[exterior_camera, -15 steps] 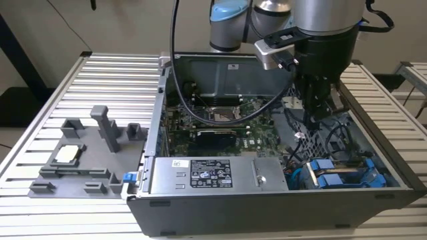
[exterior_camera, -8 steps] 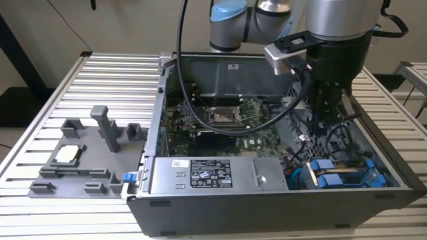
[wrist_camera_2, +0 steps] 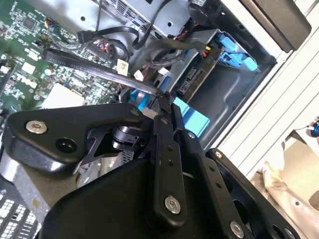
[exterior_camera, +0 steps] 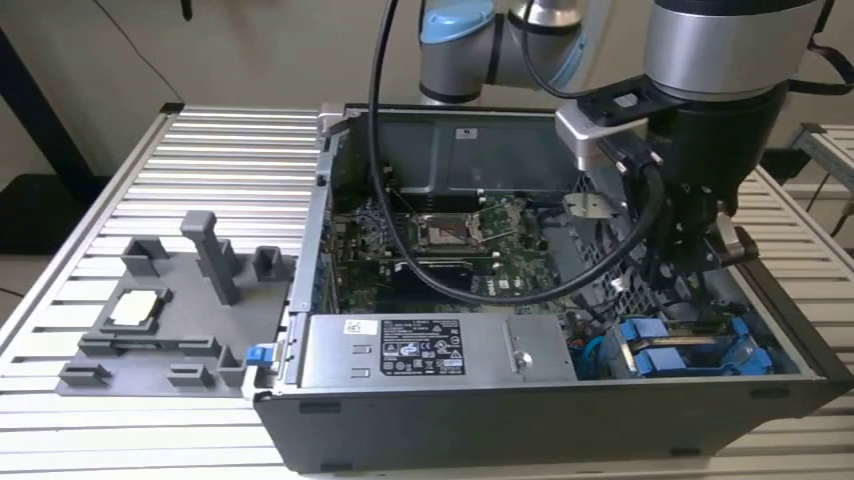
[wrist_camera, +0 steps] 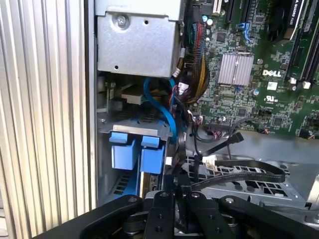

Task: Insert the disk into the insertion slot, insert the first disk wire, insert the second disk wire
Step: 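Insert the second disk wire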

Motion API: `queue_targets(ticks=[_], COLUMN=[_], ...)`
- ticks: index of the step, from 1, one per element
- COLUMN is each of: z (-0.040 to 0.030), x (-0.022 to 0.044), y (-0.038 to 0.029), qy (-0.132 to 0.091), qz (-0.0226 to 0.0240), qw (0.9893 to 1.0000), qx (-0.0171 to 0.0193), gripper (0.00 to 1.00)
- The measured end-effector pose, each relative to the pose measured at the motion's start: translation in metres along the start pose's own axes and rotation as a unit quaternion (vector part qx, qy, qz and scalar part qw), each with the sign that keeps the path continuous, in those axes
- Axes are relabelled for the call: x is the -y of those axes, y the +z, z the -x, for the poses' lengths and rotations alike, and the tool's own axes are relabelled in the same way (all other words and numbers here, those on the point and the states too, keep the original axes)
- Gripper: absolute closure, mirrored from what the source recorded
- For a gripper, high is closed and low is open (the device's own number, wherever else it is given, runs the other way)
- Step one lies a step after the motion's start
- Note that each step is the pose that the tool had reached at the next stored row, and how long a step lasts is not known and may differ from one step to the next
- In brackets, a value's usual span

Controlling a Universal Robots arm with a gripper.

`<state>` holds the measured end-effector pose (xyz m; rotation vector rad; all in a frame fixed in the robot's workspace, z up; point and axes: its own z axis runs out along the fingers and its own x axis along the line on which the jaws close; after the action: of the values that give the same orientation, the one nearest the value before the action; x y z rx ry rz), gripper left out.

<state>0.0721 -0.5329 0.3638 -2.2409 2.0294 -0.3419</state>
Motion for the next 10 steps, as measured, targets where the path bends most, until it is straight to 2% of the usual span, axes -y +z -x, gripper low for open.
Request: queue_targets(ticks=[10], z=[-0.0292], x=[0.0042], y=[0.0042], qy=[0.000], qz=[0.0068], qw=[1.0000], qx=[0.0008], gripper=[0.84])
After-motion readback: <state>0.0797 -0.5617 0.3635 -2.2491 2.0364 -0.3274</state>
